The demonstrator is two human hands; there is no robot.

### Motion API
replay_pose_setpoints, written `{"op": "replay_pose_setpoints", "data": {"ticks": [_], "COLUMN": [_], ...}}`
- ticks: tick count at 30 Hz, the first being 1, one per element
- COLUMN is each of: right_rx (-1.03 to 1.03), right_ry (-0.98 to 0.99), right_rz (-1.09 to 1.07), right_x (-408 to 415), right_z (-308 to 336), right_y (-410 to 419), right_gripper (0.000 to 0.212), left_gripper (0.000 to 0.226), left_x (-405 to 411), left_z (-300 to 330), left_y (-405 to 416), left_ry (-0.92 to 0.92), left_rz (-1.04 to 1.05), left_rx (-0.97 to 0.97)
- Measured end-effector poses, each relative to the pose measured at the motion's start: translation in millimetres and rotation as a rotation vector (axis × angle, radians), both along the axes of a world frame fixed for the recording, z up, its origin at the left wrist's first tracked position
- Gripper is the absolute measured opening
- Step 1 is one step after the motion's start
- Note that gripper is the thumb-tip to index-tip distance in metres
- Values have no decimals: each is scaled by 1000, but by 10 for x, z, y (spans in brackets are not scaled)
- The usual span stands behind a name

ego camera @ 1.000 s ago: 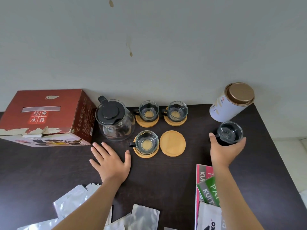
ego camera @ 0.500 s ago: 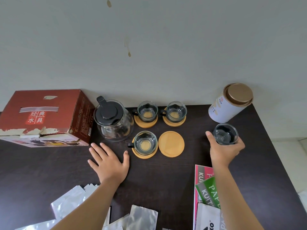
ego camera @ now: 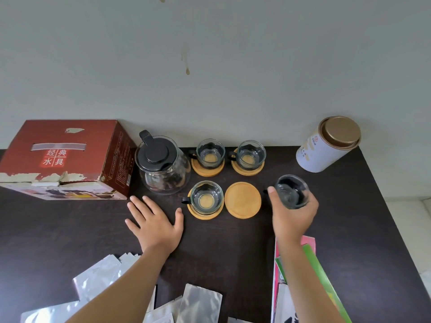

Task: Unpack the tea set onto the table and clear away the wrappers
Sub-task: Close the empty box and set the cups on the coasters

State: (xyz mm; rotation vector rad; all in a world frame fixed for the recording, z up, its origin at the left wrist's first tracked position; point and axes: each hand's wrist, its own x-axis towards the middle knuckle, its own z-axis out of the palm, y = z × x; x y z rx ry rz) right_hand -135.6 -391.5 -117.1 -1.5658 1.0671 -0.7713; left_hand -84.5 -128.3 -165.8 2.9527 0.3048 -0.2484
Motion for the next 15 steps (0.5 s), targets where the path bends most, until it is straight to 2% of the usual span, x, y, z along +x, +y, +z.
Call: {"op": "replay_pose_setpoints", "data": {"ticks": [2,4,8,15], "right_rx": [0,-28,-123,-143], "right_ry": [10,34,89,148], "right_rz": [65,120,173,182], "right_x": [-4,7,68,127], "right_z": [-34,-85,-118,-200], "right_y": [203,368,578,735], "right_gripper": [73,82,85,88], "left_gripper": [94,94,94,94], "left_x": [-3,-2,-2,-5], "left_z": [-10,-13,-2,11], "left_y": [2,4,-1,-9], "left_ry": [0,-3,-9,-5], "left_rz": [-3,-3,-2,-1], "left_rx": [1,0,-10,-16]}}
